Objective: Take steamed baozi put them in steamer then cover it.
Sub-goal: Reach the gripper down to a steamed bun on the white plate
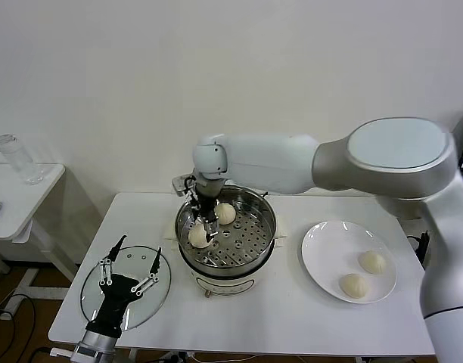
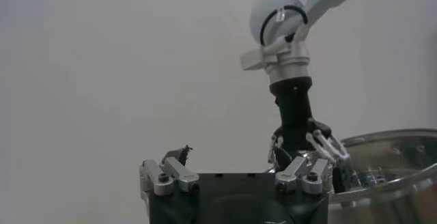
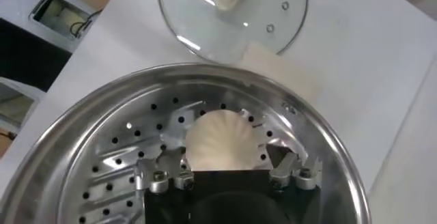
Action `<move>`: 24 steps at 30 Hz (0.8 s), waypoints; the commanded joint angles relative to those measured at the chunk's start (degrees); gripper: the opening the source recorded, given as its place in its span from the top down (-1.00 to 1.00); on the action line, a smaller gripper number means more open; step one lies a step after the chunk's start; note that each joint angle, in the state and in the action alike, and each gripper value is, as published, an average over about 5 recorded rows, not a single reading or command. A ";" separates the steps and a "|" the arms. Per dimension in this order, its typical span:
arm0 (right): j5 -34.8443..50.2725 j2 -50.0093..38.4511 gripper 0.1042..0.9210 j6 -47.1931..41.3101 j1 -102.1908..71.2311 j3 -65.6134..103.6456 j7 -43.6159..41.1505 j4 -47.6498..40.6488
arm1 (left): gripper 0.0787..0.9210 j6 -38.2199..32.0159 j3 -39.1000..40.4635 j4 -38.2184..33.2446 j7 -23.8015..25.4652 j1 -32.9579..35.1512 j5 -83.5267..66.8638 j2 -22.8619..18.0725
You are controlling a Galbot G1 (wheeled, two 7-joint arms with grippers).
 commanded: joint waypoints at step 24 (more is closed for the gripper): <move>-26.63 -49.95 -0.76 14.49 -10.95 1.91 -13.58 10.52 | -0.77 0.67 -0.19 -0.76 -0.11 0.42 1.78 -1.18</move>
